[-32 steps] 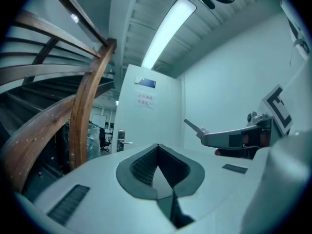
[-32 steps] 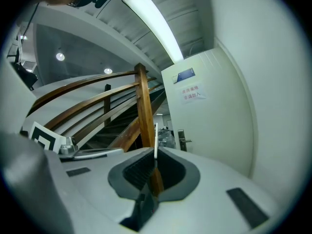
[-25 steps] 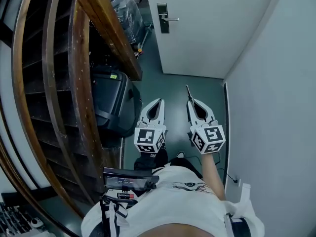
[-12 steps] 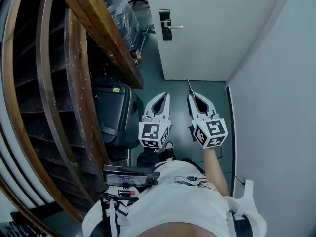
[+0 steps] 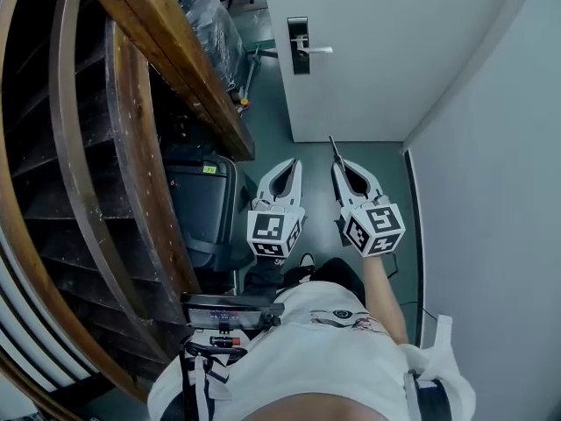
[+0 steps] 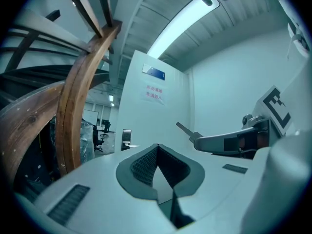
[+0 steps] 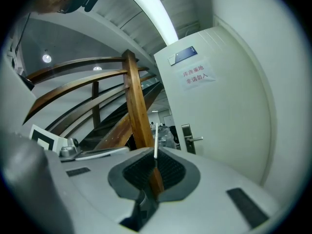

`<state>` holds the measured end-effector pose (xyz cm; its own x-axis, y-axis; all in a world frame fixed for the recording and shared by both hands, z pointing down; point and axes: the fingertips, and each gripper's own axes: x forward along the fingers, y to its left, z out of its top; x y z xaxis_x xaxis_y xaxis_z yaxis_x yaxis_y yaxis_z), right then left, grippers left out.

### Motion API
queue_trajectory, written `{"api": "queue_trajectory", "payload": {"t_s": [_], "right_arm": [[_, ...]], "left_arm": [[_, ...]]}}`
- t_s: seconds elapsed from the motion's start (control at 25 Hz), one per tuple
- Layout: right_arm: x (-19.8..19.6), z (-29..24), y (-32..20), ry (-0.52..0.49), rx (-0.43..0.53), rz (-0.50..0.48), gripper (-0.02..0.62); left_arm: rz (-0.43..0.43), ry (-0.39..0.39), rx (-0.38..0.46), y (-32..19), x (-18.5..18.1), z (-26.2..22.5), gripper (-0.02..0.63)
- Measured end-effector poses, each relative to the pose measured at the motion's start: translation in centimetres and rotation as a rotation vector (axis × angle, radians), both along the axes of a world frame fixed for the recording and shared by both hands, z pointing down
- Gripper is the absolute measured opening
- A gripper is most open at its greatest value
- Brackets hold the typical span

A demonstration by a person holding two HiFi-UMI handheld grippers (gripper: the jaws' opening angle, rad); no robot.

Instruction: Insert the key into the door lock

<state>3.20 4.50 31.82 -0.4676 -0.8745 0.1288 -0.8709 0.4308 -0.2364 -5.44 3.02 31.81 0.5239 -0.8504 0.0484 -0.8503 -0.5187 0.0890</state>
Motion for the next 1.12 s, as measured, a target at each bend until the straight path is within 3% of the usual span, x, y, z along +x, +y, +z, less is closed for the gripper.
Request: {"api": "queue_trajectory", "payload": {"t_s": [0.4, 0.88, 1.12], "right_arm": [[0.2, 2.3, -6.7, -0.024, -0.064, -0.02, 0.026], [0.7, 2.8, -18.0, -0.088, -0.074, -0.125, 0.026], [0.1, 5.5, -20.7, -0.15, -0.176, -0.178, 0.026]], "left_arm": [[-0.022, -0.003, -0.034, -6.5, 0.2, 1.6, 0.002], [-0.11, -0.025, -0.015, -17.9, 1.9, 1.8, 0.002], [-0.154, -0.034, -0.066, -20.1, 2.0, 3.9, 0.002]]}}
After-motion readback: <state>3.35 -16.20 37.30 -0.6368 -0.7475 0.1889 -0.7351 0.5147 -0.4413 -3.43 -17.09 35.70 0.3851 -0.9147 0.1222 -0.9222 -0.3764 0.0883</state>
